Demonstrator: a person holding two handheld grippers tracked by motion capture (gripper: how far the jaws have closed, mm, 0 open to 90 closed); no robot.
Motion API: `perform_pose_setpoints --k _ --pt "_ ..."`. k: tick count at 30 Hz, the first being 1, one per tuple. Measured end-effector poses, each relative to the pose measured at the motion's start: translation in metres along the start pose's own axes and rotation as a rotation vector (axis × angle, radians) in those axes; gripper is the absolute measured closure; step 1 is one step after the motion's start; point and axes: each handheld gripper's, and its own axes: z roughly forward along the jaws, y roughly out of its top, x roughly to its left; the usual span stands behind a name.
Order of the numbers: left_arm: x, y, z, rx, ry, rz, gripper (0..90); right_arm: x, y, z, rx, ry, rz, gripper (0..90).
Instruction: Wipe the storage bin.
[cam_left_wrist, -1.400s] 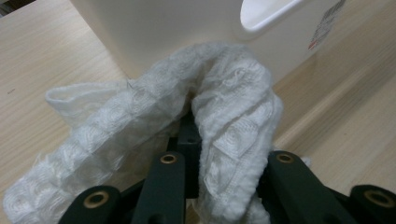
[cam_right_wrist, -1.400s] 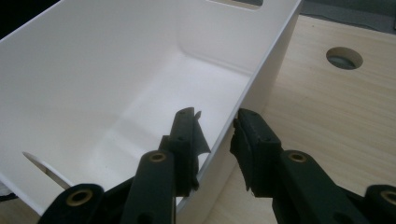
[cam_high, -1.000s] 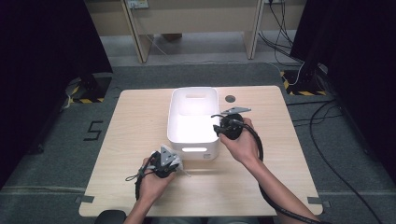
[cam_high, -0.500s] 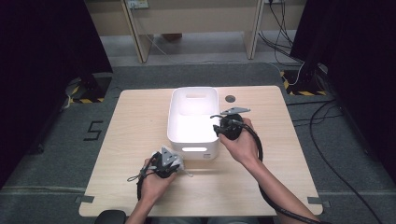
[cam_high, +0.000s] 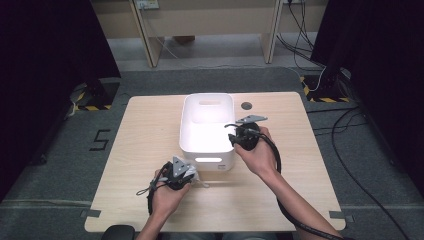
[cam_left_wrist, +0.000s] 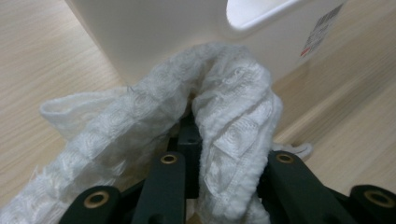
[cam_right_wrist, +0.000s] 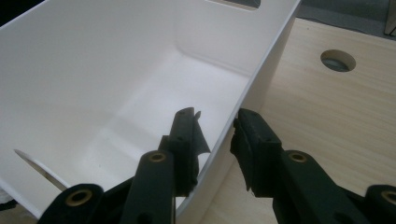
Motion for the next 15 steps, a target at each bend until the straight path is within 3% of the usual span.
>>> perform_pose_setpoints --k 15 --pt "-0.005 0.018 -0.018 -0.067 0.007 0.007 74.9 0.001 0.000 0.000 -0.002 -0.007 -0.005 68.9"
